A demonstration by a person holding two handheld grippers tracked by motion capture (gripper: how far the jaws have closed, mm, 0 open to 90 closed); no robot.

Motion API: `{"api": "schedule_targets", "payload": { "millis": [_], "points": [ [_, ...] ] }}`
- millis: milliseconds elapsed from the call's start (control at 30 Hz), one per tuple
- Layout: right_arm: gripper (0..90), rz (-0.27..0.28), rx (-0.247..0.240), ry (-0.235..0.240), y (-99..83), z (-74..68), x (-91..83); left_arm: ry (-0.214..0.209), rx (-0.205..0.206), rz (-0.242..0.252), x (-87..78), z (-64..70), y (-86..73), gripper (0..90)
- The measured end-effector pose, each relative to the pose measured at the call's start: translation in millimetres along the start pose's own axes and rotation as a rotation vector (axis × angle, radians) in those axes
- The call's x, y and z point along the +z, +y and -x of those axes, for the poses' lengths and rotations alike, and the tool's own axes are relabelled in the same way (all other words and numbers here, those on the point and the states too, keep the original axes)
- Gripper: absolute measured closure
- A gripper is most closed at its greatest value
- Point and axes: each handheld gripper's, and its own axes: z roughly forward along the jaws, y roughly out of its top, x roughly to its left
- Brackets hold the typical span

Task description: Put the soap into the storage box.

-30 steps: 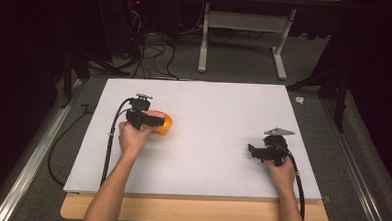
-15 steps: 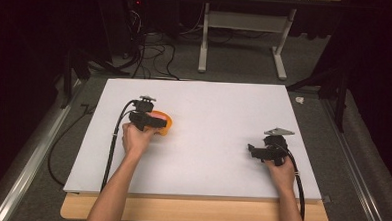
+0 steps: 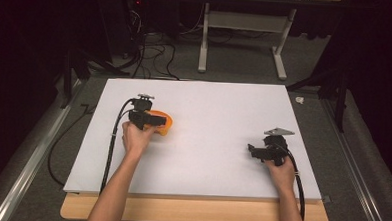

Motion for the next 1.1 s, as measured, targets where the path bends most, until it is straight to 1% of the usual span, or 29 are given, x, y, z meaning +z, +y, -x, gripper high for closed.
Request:
{"api": "schedule_targets", "payload": {
  "millis": [267,367,567,667,767,800,900,967,1067,1100],
  "points": [
    [15.2,0.000,-0.002,0.000,0.0,0.1,0.0,0.002,0.016,0.021,-11.1,-0.4,-0.5,16.2],
    [15.2,0.000,-0.002,-0.001,0.0,0.1,0.1,-0.005,0.023,0.042,-17.4,0.1,-0.7,16.7],
    [15.2,0.000,-0.002,-0.001,0.0,0.0,0.0,-0.007,0.035,0.054,-24.5,0.5,-2.7,18.0],
    [15.2,0.000,-0.002,-0.001,0.0,0.1,0.0,-0.009,0.029,0.078,-31.3,-1.6,-6.3,18.5],
    [15.2,0.000,-0.002,-0.001,0.0,0.0,0.0,-0.008,0.028,0.085,-34.2,-2.9,-7.8,18.7],
    [15.2,0.000,-0.001,0.000,0.0,-0.1,0.1,-0.008,0.028,0.095,-38.1,-4.3,-9.7,19.0],
    [15.2,0.001,-0.002,-0.001,0.0,-0.1,0.1,-0.001,0.033,0.107,-42.3,-4.8,-12.1,20.3],
    [15.2,0.000,-0.001,-0.001,0.0,-0.1,0.1,0.012,0.046,0.113,-47.8,-5.6,-15.2,20.7],
    [15.2,0.000,-0.001,-0.001,0.1,-0.1,0.1,0.009,0.046,0.122,-51.5,-6.6,-17.1,21.1],
    [15.2,0.000,-0.001,-0.001,0.1,-0.1,0.1,0.007,0.044,0.133,-54.9,-7.4,-19.2,21.3]
  ]
}}
